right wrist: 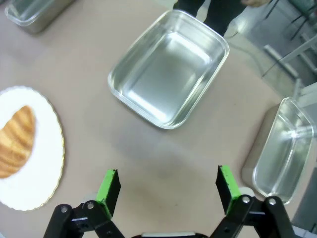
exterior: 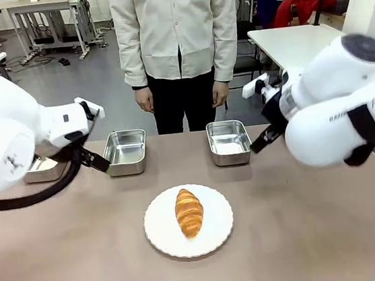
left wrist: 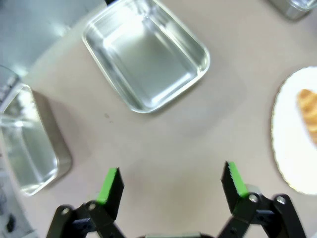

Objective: Place the bread in the container.
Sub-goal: Place the Butter Roll into the Airtight Container indicated by the human.

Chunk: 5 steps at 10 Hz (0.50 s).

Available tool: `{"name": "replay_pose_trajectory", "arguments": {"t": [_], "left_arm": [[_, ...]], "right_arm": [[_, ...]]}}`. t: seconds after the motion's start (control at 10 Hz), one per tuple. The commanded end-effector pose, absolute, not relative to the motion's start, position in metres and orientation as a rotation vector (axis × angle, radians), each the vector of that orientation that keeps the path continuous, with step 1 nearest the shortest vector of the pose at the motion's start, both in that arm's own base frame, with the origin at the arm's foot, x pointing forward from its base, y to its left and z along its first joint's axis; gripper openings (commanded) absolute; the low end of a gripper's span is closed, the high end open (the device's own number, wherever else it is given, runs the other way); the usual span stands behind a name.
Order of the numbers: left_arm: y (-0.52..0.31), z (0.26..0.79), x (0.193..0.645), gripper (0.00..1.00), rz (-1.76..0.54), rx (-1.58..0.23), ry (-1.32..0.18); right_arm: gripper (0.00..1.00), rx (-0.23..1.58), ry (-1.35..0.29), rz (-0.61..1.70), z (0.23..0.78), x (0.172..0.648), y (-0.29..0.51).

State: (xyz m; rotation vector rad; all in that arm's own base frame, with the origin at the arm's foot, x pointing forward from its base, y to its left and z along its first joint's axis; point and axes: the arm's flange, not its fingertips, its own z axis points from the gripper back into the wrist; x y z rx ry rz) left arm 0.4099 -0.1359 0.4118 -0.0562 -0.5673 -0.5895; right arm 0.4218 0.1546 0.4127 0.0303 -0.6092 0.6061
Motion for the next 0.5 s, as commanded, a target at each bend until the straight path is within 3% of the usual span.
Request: {"name": "replay_pose_trajectory", "arguments": {"t": [0.0,0.4], "left_arm": [[-0.086,0.472,0.424,1.00,-0.627,-0.094,-0.527],[0.036,0.532,0.461,1.00,-0.924,-0.357,-0.573]], "right_arm": [[1.00,0.077,-0.609,0.610,0.465,0.449,0.125],[1.00,0.283,-0.607,0.721,0.521,0.493,0.002]]}}
